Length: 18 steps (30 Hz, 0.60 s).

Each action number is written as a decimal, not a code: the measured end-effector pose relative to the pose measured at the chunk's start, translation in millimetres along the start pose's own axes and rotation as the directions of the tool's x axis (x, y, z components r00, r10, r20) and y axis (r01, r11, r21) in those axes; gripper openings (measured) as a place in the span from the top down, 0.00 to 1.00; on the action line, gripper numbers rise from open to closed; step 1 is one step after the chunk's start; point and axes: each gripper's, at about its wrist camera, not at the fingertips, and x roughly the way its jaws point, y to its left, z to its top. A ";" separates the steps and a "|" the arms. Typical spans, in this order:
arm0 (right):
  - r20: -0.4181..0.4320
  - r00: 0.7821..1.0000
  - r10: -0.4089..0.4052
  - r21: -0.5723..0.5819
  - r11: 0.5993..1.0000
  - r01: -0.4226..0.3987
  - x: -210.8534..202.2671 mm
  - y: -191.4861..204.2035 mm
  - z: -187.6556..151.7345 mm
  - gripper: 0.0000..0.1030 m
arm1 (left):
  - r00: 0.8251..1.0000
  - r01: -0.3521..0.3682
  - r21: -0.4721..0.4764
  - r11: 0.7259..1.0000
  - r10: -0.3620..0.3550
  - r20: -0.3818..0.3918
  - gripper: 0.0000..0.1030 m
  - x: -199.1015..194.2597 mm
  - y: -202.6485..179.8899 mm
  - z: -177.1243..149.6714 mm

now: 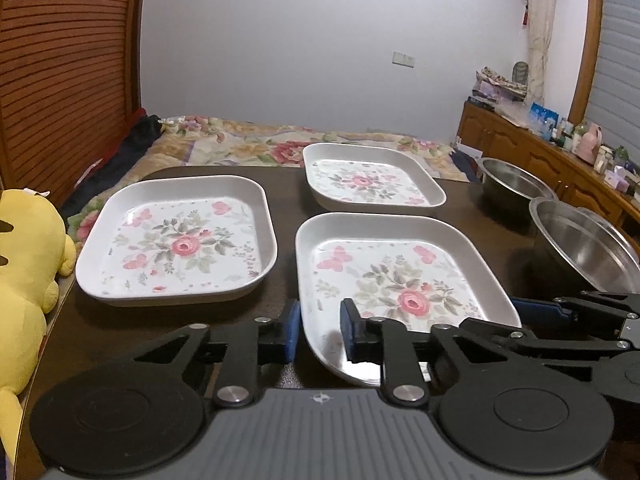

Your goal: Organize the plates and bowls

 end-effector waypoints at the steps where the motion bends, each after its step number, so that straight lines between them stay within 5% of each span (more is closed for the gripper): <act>1: -0.003 1.000 -0.005 0.000 1.000 0.005 1.5 -0.2 0.0 0.57 | 1.000 0.002 -0.005 1.000 -0.002 -0.001 0.81 0.4 1.2 0.0; 18: 0.010 1.000 -0.023 0.034 0.999 0.022 5.9 -7.2 -2.2 0.78 | 1.000 0.010 -0.030 1.000 -0.010 0.005 0.89 -9.8 11.1 -7.4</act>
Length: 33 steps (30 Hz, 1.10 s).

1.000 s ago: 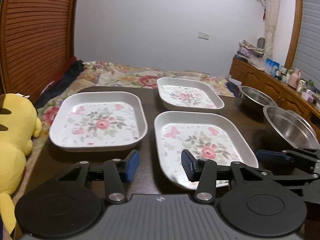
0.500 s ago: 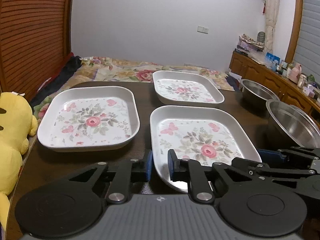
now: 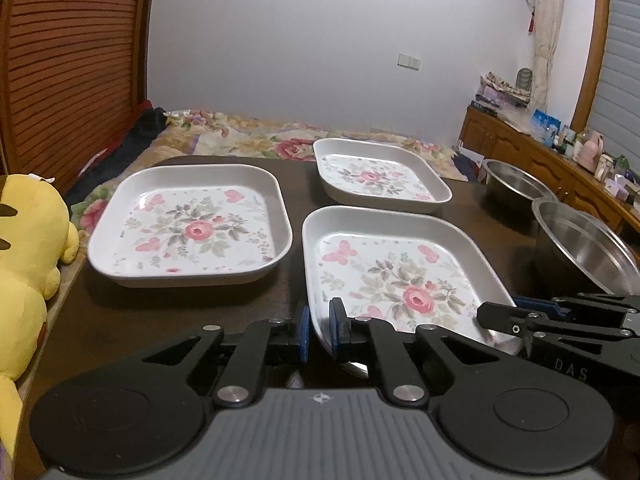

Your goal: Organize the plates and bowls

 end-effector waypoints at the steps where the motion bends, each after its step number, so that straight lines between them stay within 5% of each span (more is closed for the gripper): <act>1: -0.002 1.000 0.003 0.004 1.000 -0.003 -0.6 -0.6 -0.1 0.81 | 1.000 0.004 -0.005 1.000 -0.004 0.005 0.89 -4.0 1.1 -0.7; 21: 0.033 0.983 0.181 0.071 0.981 -0.183 -68.2 -2.8 -31.5 0.81 | 0.998 0.034 0.035 0.999 -0.035 0.049 0.87 -82.3 -11.4 -45.7; 33: 0.049 0.981 0.186 0.065 0.980 -0.189 -89.4 -1.7 -49.3 0.81 | 0.999 0.029 0.044 0.999 -0.030 0.011 0.87 -82.9 -15.0 -66.6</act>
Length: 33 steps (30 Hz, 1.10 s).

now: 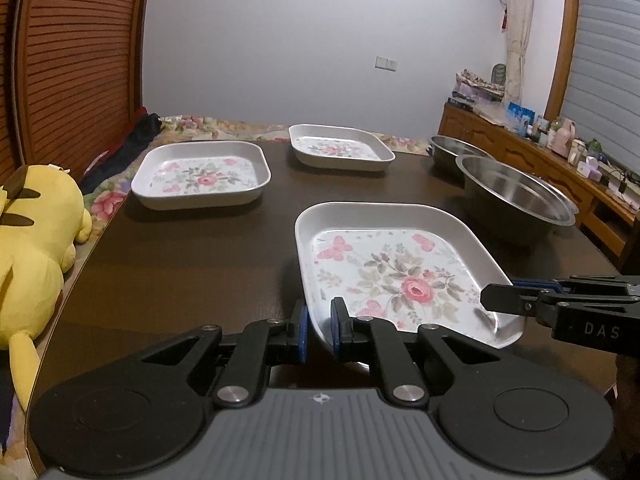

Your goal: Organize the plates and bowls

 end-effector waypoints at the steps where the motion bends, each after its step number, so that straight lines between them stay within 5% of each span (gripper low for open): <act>1: -0.002 1.000 0.002 0.004 1.000 -0.002 -0.1 -0.9 -1.0 0.81 | 1.000 -0.004 0.003 1.000 0.004 -0.002 0.87 -1.1 -1.1 -1.2; 33: -0.031 0.999 0.024 0.046 0.999 -0.023 1.5 -6.3 -18.5 0.80 | 0.999 -0.039 -0.002 0.999 0.039 -0.007 0.87 -2.0 -2.8 -2.1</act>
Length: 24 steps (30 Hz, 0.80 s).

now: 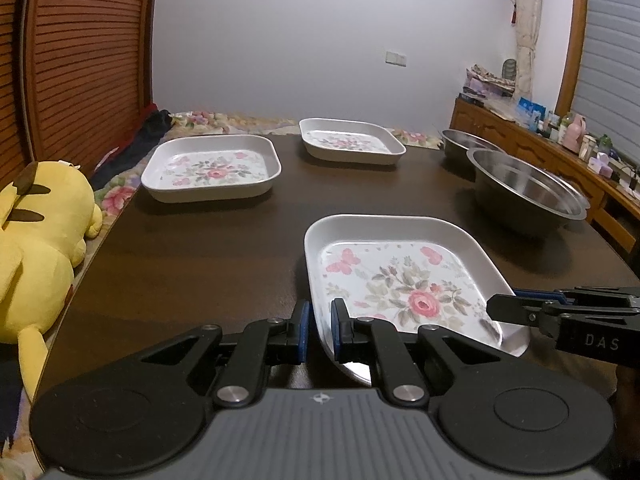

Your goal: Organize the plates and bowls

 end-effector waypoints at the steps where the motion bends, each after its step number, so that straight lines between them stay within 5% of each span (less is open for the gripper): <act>1: 0.002 1.000 -0.001 0.001 1.000 0.001 -0.1 -0.2 0.4 0.80 | 1.000 -0.002 0.000 1.000 0.002 0.003 0.87 -0.6 0.0 0.9; 24: 0.071 0.997 -0.021 -0.026 0.999 0.023 -10.4 0.4 5.4 0.80 | 0.999 -0.013 0.012 1.000 0.013 0.053 0.85 -15.6 -4.5 13.6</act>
